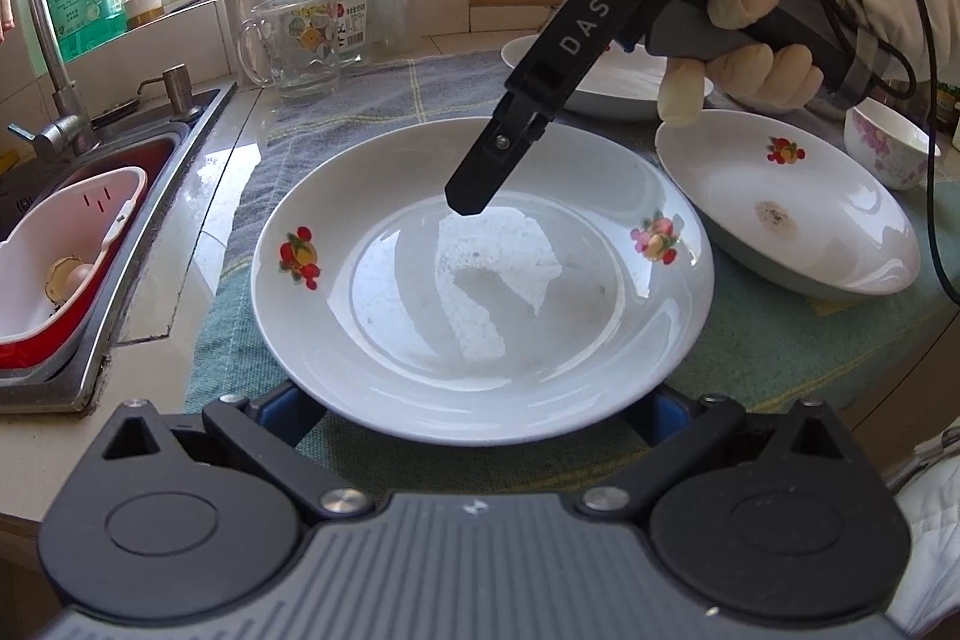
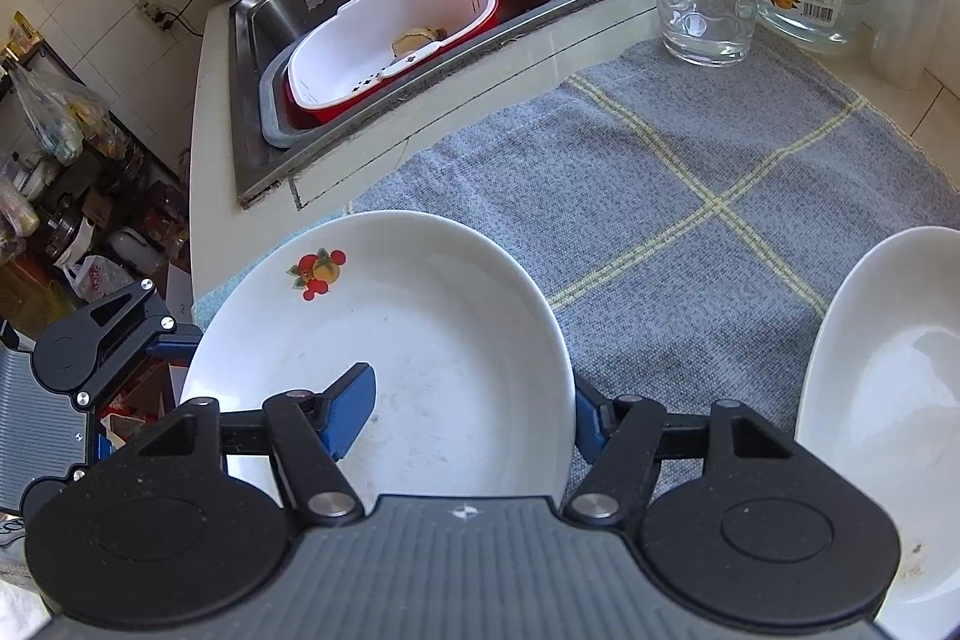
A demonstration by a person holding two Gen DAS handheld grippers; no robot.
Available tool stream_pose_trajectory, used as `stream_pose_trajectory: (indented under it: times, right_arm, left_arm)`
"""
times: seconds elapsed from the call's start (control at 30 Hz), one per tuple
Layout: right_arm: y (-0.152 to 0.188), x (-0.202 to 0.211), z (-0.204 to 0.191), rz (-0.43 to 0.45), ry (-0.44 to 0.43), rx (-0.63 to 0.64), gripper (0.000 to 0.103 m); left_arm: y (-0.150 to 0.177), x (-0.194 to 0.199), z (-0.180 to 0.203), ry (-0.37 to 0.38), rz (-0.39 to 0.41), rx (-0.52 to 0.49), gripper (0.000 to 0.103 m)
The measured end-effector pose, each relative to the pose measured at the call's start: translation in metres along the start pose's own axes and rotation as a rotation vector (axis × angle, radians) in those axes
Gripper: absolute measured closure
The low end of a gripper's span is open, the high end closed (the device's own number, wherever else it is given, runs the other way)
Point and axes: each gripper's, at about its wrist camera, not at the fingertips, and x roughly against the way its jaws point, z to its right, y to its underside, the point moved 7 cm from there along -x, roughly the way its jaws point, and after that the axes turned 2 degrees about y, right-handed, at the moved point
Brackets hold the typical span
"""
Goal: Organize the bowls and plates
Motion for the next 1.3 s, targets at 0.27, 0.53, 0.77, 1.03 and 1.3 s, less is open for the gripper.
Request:
stream_pose_trajectory:
  times: [0.27,0.53,0.77,1.03,1.3]
  right_arm:
    - [-0.023,0.006,0.011,0.040,0.018,-0.001,0.031]
    - [-0.052,0.005,0.034,0.088,0.059,-0.034,0.031]
    - [-0.069,0.001,0.048,0.104,0.093,-0.053,0.031]
    - [-0.079,-0.014,0.065,0.094,0.109,-0.097,0.031]
    - [-0.080,-0.025,0.072,0.080,0.121,-0.119,0.031]
  left_arm:
    - [-0.021,-0.005,-0.018,0.010,0.012,-0.029,0.001]
    - [-0.046,-0.027,-0.044,0.032,0.020,-0.068,0.001]
    - [-0.063,-0.048,-0.065,0.059,0.026,-0.098,0.001]
    - [-0.067,-0.065,-0.075,0.087,0.010,-0.102,0.001]
    - [-0.066,-0.071,-0.080,0.104,-0.005,-0.095,0.001]
